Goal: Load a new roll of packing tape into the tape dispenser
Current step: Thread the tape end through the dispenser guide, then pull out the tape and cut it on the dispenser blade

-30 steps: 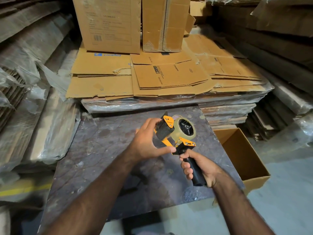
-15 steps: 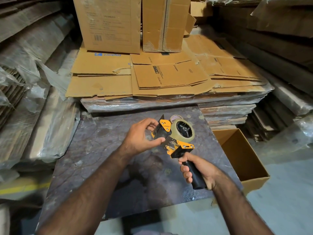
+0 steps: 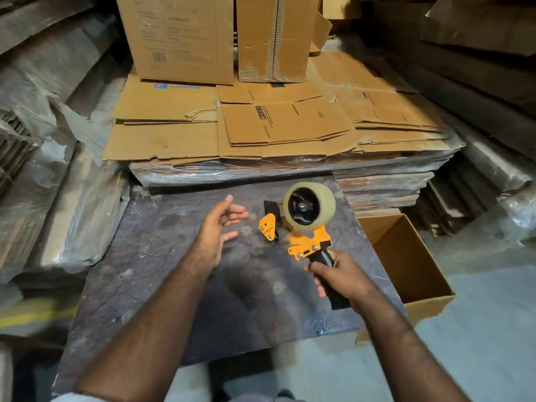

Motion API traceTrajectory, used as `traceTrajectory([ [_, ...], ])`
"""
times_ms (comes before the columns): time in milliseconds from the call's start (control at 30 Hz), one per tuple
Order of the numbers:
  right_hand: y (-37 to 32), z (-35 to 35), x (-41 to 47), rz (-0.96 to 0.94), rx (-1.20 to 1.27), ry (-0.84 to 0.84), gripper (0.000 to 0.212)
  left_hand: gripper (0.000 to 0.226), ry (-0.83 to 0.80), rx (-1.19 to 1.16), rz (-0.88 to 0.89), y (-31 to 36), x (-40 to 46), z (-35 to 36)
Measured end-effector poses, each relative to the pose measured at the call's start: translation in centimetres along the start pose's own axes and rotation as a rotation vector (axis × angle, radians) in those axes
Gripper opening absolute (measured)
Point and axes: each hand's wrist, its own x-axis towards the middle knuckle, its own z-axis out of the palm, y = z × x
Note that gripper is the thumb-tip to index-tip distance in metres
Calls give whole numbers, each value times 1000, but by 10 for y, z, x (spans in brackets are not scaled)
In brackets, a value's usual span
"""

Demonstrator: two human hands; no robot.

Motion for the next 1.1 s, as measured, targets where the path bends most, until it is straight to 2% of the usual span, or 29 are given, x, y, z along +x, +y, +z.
traceTrajectory([
  [67,7,-7,9,-53,-221,85,28,44,-2,22,-29,-6,-1,2],
  [167,9,-9,15,-87,-499,107,43,40,15,35,-60,-12,-3,7],
  [300,6,-5,17,-153,-762,204,42,41,55,35,-51,-17,-10,13],
  [400,14,-3,17,-164,-864,225,37,45,22,107,-10,-22,-19,16],
  [533,24,-5,18,-245,-960,311,34,32,-106,115,-37,-35,-28,26],
  [667,35,-8,23,-414,-1068,420,34,44,-72,108,-127,-46,-31,41],
  [767,39,-12,25,-501,-1191,439,34,54,-60,154,-168,-54,-31,46],
  [900,42,-11,22,-629,-1220,485,36,45,-23,151,-127,-65,-38,46],
  [1033,52,-14,30,-573,-1217,511,53,51,-35,135,-75,-70,-41,47],
  [1100,54,-16,33,-552,-1233,492,52,52,-40,148,-52,-70,-42,49],
])
